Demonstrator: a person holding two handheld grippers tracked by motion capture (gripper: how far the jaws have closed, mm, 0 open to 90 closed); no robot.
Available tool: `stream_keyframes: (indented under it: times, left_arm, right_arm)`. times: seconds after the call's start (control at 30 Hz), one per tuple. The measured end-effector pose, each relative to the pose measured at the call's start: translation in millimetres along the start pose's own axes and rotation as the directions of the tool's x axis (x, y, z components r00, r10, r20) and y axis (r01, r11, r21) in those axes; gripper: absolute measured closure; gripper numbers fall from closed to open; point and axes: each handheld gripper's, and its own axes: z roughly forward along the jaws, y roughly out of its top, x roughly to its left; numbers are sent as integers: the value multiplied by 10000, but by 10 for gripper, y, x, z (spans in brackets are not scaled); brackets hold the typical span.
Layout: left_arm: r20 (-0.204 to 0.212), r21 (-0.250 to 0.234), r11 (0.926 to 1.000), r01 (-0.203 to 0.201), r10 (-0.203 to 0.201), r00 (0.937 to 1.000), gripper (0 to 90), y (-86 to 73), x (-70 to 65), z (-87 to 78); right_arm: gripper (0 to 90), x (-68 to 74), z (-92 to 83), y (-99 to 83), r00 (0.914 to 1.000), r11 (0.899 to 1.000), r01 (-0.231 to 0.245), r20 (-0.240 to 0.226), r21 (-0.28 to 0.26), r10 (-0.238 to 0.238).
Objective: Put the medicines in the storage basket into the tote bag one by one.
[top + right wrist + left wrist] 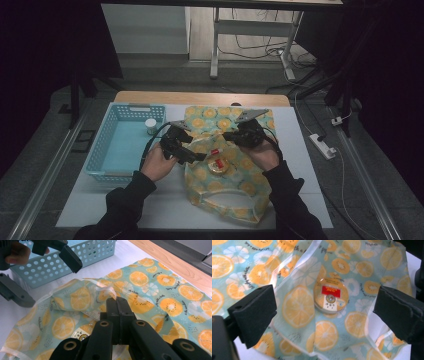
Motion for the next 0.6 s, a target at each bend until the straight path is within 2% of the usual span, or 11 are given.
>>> stream_keyframes:
  times: [0.37,0.6]
  left_arm:
    - [-523,82,9994,331,-327,9981,19,-118,161,-183]
    - [-696,-170,9978,635,-646,9955,14,-179,293,-324]
  right_arm:
    - [895,2,-2,1,10000,10000,-1,-9,1,1]
    - [895,-2,-6,3,10000,10000,-16,-4,-20,16]
